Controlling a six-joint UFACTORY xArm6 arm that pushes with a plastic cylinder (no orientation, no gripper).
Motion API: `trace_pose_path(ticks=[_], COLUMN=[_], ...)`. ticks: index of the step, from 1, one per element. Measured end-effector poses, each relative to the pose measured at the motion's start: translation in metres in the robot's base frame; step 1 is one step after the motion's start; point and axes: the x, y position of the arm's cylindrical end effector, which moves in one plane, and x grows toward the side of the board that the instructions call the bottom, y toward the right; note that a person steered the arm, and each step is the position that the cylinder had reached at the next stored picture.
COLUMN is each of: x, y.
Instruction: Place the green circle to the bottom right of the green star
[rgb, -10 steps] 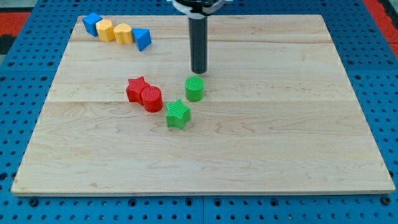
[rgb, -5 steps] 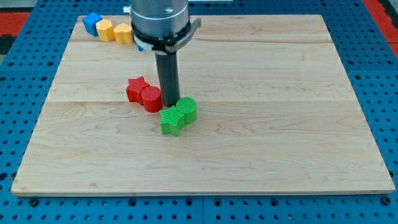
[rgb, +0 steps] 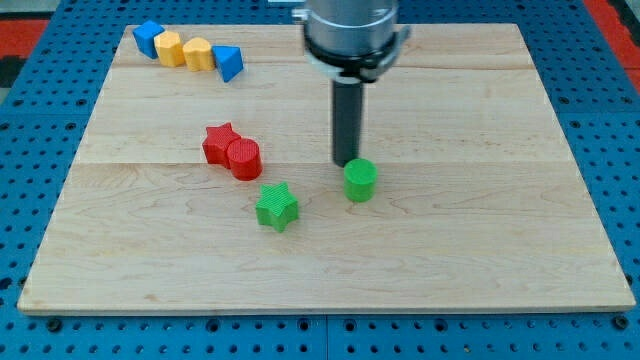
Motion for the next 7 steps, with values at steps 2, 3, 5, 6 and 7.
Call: trace_pose_path(ticks=[2,3,5,6,7], x=[0.008,0.019,0.035,0.035,0.056], y=[0.030,0.066,0.005,-0.013,0.016])
